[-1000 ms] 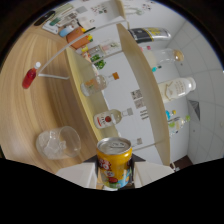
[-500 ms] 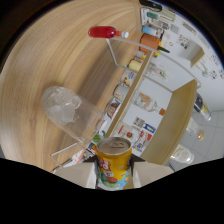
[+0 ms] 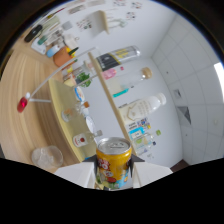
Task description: Make me a cup of Vodka Sunrise.
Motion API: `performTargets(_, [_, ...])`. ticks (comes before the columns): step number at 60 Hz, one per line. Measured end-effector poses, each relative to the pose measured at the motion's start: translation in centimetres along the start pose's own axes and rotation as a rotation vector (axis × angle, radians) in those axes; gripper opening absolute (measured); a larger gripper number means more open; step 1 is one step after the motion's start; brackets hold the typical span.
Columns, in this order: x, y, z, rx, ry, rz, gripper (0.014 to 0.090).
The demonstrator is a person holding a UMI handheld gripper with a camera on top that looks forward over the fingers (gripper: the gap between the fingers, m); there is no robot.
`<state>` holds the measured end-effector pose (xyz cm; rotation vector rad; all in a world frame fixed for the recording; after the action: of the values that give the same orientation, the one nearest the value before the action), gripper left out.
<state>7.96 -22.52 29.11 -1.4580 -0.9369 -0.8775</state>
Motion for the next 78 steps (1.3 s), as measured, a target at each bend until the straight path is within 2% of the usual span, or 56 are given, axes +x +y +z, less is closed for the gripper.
performTargets(10, [5.2, 1.6, -1.9, 0.058, 0.012, 0.623, 0.0515])
performTargets(18, [5.8, 6.8, -2.2, 0.033, 0.000, 0.927, 0.0513])
performTargets(25, [3.7, 12.7, -1.6, -0.029, 0.000, 1.054, 0.0512])
performTargets(39, [-3.1, 22.0, 1.4, -0.174, -0.035, 1.191, 0.0512])
performTargets(54, [-10.6, 26.4, 2.9, -0.298, -0.134, 1.258, 0.0512])
performTargets(68, [-14.5, 27.4, 3.6, -0.357, -0.208, 1.252, 0.0513])
performTargets(78, [-14.4, 27.4, 3.8, -0.355, -0.195, 1.230, 0.0522])
